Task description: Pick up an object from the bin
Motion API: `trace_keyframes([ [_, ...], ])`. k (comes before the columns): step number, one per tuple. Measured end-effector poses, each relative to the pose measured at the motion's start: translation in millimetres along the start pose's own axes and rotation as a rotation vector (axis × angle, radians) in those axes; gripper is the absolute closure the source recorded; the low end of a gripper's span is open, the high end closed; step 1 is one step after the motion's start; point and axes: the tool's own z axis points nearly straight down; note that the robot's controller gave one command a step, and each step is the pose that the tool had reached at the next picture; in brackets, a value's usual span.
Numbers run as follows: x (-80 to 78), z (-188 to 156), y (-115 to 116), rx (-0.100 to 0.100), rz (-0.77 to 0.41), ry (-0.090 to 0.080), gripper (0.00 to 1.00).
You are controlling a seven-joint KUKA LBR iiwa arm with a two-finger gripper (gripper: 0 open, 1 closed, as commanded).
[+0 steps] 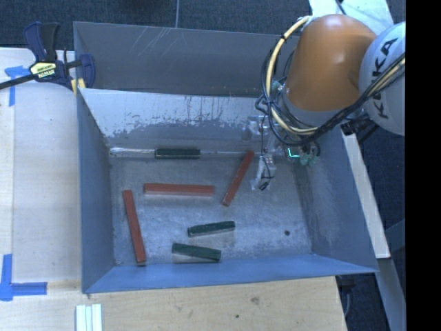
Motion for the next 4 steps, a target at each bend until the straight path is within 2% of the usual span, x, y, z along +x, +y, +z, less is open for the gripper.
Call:
trace_keyframes([
  [1, -27.7, 152.1, -37.0, 0.000, -0.336, -0.002, 0.00],
  [2, -38.5, 117.3, -30.4, 0.002, -0.400, -0.012, 0.00],
  [3, -31.8, 115.7, -28.1, 0.002, -0.681, -0.006, 0.00],
  [4, -37.4, 150.1, -17.7, 0.000, -0.881, -0.002, 0.00],
])
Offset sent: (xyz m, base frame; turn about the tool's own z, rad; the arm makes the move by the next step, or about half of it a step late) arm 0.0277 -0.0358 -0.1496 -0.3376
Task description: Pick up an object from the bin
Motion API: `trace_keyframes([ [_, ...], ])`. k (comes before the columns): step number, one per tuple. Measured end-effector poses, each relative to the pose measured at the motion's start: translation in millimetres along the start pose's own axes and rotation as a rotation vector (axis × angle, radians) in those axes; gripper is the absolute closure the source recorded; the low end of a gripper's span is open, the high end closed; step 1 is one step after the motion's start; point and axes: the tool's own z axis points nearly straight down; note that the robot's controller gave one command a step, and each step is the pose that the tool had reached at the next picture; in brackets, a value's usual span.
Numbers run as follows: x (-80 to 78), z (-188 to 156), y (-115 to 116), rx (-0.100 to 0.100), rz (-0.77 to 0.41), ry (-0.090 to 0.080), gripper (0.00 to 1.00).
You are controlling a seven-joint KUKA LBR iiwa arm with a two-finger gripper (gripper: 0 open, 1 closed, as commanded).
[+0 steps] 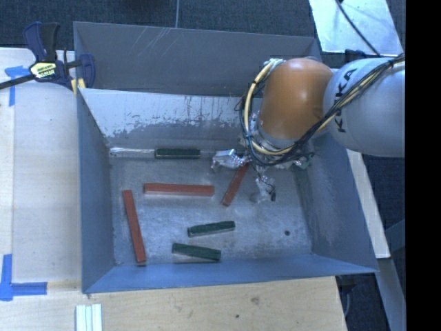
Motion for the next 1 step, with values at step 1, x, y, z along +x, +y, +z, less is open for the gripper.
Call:
trace_keyframes([
  [1, 0.1, -0.6, -0.7, 0.000, 0.005, -0.001, 0.00],
])
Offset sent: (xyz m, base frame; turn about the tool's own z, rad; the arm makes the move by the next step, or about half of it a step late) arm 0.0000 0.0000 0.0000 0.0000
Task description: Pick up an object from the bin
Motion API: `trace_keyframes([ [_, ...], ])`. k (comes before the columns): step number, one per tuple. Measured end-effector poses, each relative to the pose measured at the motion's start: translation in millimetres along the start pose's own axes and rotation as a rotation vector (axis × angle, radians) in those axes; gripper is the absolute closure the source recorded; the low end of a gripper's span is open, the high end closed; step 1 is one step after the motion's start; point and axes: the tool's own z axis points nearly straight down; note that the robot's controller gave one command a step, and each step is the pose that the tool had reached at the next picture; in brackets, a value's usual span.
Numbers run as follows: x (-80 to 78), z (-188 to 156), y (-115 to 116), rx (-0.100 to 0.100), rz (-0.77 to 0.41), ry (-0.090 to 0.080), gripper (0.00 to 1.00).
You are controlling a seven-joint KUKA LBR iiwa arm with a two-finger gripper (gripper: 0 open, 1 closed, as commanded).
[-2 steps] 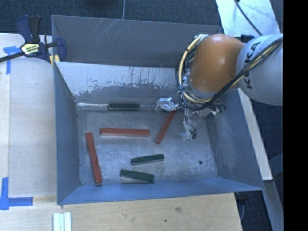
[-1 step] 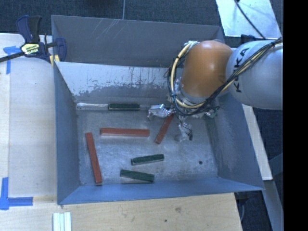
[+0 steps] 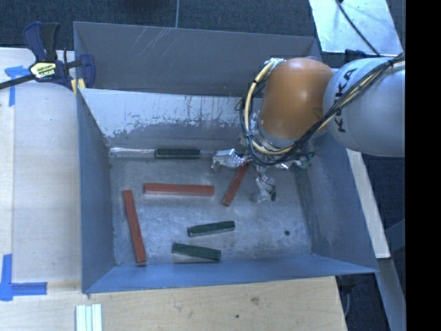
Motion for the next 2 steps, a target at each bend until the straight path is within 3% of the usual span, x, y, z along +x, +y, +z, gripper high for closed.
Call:
trace_keyframes([
  [1, -0.7, -1.0, -0.2, 0.001, 0.001, -0.002, 1.00],
  [2, -2.3, -64.3, -2.4, 0.009, 0.006, -0.007, 1.00],
])
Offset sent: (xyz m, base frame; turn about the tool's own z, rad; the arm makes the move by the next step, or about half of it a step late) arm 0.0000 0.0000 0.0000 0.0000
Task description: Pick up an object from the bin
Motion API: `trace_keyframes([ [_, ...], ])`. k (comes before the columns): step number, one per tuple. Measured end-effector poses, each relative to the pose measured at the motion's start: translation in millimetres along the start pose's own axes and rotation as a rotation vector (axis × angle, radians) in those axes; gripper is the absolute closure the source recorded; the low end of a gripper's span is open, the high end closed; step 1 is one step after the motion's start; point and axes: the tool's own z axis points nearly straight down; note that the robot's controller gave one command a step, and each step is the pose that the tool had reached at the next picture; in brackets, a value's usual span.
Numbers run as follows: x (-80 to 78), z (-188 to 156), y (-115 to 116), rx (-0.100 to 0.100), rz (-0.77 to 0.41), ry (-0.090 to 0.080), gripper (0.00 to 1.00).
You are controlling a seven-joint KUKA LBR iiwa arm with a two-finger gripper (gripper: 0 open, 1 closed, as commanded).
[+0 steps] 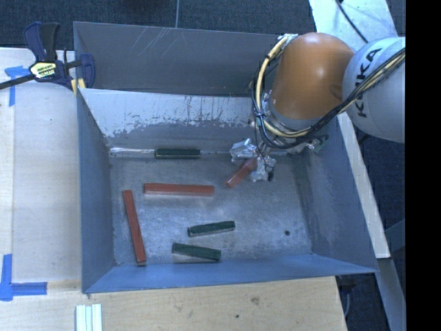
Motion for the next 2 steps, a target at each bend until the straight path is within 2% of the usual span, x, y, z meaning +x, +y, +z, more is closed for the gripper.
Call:
trace_keyframes([
  [1, -2.2, -63.0, -2.5, 0.001, 0.004, -0.001, 1.00],
  [2, -2.3, -63.8, -3.6, -0.004, 0.009, 0.002, 1.00],
])
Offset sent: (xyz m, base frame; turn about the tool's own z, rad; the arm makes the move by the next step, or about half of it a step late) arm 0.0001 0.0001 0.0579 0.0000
